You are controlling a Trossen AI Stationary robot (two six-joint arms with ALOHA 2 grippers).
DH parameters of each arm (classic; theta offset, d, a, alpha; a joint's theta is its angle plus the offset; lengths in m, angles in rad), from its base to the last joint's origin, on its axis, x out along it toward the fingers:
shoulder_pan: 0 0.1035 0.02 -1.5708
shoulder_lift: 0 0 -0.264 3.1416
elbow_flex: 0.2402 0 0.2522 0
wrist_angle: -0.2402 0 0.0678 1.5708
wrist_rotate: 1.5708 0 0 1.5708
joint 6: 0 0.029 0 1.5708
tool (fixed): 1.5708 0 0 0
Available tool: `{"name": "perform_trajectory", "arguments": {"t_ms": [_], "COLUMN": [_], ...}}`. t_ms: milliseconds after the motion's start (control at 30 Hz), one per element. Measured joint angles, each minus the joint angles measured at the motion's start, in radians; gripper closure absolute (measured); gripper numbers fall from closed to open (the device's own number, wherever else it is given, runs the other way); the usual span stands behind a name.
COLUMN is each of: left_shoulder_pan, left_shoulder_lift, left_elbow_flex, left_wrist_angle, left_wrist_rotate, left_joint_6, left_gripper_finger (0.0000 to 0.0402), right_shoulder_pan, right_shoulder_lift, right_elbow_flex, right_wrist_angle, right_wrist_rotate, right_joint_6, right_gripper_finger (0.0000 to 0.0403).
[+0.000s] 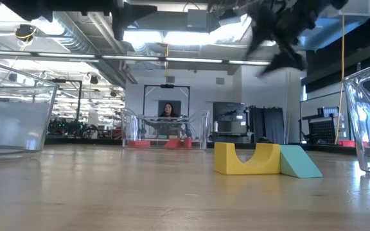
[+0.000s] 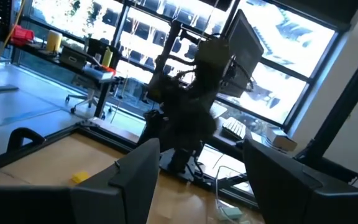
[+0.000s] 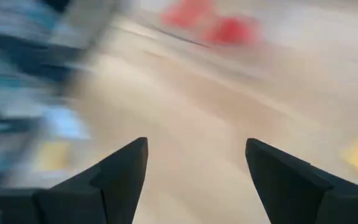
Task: Sort & place blocks by color
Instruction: Put the top yellow block in the left transparent bin
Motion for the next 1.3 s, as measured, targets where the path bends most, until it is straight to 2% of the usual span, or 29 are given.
{"name": "perform_trajectory", "arguments": {"t_ms": [100, 200, 367, 533, 700, 900, 1067, 1200, 1300], "left_shoulder_pan": [0.000, 0.000, 0.000, 0.000, 0.000, 0.000, -0.001, -0.001, 0.000], "left_shoulder_lift": [-0.003, -0.002, -0.002, -0.002, -0.002, -0.002, -0.002, -0.002, -0.002], "left_elbow_flex": [0.000, 0.000, 0.000, 0.000, 0.000, 0.000, 0.000, 0.000, 0.000], "left_wrist_angle": [0.003, 0.003, 0.005, 0.039, 0.089, 0.107, 0.107, 0.106, 0.105], "left_wrist_rotate": [0.000, 0.000, 0.000, -0.001, -0.001, -0.001, -0.001, -0.005, -0.005], "left_joint_6": [0.009, 0.008, 0.005, 0.005, 0.005, 0.005, 0.005, 0.010, 0.012], "left_gripper_finger": [0.0178, 0.0178, 0.0179, 0.0179, 0.0179, 0.0179, 0.0179, 0.0179, 0.0179], "right_shoulder_pan": [-0.045, -0.100, -0.179, -0.222, -0.234, -0.233, -0.217, -0.189, -0.174], "right_shoulder_lift": [0.069, 0.139, 0.238, 0.343, 0.434, 0.537, 0.591, 0.594, 0.585], "right_elbow_flex": [0.098, 0.106, 0.030, -0.040, -0.076, -0.084, -0.080, -0.078, -0.077], "right_wrist_angle": [-0.302, -0.431, -0.337, -0.192, -0.143, -0.046, -0.037, -0.067, -0.132], "right_wrist_rotate": [0.092, 0.135, 0.233, 0.247, 0.266, 0.258, 0.258, 0.269, 0.255], "right_joint_6": [0.034, 0.082, 0.163, 0.239, 0.366, 0.394, 0.428, 0.380, 0.265], "right_gripper_finger": [0.0131, 0.0131, 0.0131, 0.0131, 0.0131, 0.0131, 0.0131, 0.0162, 0.0224]}}
